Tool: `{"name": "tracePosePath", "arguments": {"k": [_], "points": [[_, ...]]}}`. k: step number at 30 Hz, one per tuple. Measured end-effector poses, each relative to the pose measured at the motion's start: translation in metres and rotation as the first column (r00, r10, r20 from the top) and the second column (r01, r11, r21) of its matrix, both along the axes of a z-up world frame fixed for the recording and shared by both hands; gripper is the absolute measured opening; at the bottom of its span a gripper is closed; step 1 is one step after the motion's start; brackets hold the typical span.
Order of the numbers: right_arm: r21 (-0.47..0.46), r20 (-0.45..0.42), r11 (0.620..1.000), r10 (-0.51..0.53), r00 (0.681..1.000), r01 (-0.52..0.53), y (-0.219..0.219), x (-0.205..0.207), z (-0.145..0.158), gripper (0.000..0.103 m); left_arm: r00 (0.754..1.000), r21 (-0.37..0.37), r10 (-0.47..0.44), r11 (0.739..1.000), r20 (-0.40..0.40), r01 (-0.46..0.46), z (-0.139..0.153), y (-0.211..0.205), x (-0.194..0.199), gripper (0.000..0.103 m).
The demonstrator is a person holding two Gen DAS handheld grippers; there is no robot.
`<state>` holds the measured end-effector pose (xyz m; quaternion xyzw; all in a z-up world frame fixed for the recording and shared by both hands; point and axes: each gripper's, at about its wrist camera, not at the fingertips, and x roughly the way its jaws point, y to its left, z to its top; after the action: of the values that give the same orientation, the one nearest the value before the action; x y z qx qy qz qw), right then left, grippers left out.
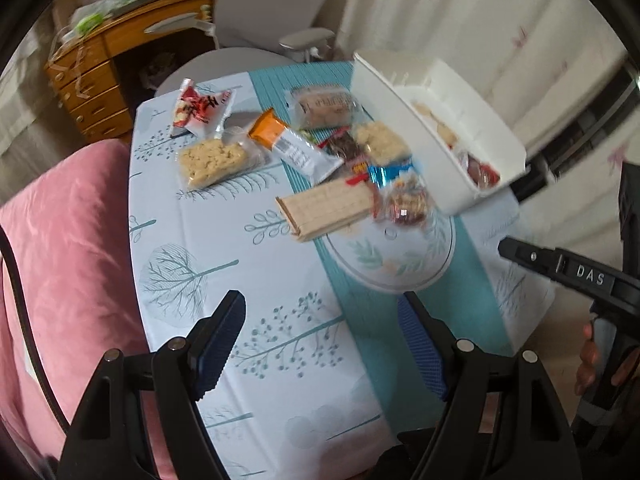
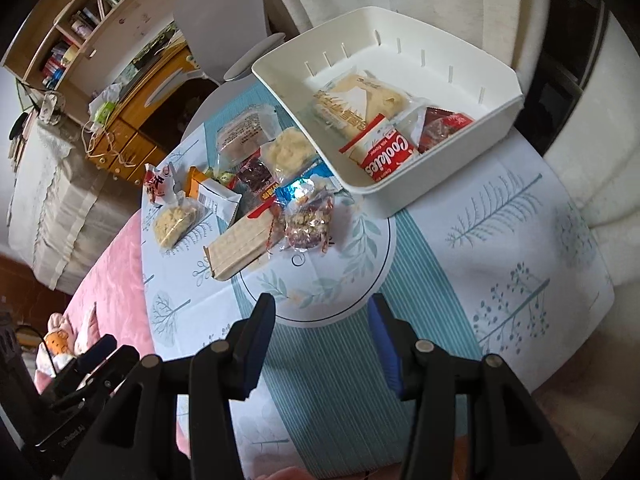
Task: Organize snacks
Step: 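Withdraw both grippers from the tray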
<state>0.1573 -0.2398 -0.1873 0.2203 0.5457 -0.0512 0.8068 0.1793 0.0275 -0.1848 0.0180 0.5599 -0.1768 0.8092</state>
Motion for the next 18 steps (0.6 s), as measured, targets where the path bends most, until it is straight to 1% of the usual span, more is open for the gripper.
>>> {"name": "tracePosePath", "arguments": {"k": [3,5,6,9,11,16,18], "points": [[-0.02,0.013,0.999,-0.025,1.0,0.025,0.008,-0.008,-0.005,0.049,0.999,0.023,-0.041,0.999,-0.02,0.042,-0.007,-0.001,0.0,0.077],[-0.033,0.016,0.999,-0.031,0.999,0.032,0.012,-0.013,-0.007,0.055,0.998,0.017,-0.06,0.998,-0.036,0.06,-0.012,-0.002,0.002,0.077],[-0.037,0.02,0.999,-0.033,0.999,0.034,0.014,-0.016,-0.009,0.058,0.997,0.02,-0.061,0.998,-0.048,0.062,-0.015,-0.003,0.005,0.077],[-0.04,0.038,0.999,-0.03,0.999,0.031,0.017,-0.019,-0.015,0.06,0.996,0.055,-0.037,0.998,-0.084,0.042,-0.026,-0.006,0.016,0.077],[-0.043,0.051,0.999,-0.027,0.998,0.029,0.018,-0.018,-0.019,0.063,0.994,0.054,-0.028,0.998,-0.107,0.034,-0.035,-0.008,0.027,0.077],[-0.07,0.094,0.998,-0.004,0.996,0.01,0.022,-0.009,-0.032,0.068,0.993,0.072,-0.048,0.996,-0.107,0.056,-0.049,-0.016,0.052,0.077],[-0.093,0.12,0.996,0.006,0.993,0.005,0.024,-0.002,-0.039,0.068,0.991,0.064,-0.074,0.995,-0.111,0.082,-0.056,-0.02,0.064,0.077]]}}
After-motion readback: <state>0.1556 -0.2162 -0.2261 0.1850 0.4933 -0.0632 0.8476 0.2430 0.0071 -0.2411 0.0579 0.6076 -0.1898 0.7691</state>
